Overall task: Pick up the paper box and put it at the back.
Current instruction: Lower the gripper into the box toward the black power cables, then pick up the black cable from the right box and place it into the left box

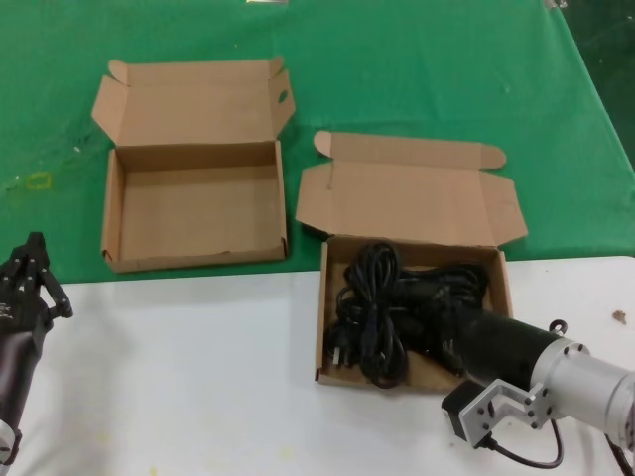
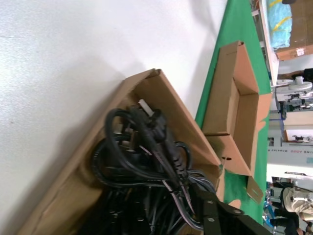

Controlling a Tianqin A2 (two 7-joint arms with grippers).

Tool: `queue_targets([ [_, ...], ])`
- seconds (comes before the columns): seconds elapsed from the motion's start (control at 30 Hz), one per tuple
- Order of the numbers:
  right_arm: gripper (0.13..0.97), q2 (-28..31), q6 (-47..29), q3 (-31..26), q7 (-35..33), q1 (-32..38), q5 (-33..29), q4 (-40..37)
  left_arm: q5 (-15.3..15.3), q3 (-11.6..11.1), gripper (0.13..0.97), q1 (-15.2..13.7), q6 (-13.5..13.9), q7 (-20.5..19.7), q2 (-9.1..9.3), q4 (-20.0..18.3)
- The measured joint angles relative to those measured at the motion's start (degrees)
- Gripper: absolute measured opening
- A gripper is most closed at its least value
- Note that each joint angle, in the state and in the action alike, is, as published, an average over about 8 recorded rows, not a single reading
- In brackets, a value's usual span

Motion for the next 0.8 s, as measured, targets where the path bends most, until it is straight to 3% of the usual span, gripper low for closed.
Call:
queue_targets([
  [0.4, 0.243, -0.57, -0.65, 0.0, -0.84, -0.56, 0.0, -1.23, 0.0, 0.0, 0.145, 0.0, 0.0, 0.0, 0.0, 0.0],
  [0.8, 0.184, 5.55, 1.03, 0.0, 1.7, -0.04, 0.0, 7.32, 0.0, 0.0, 0.145, 0.0, 0.0, 0.0, 0.0, 0.0],
])
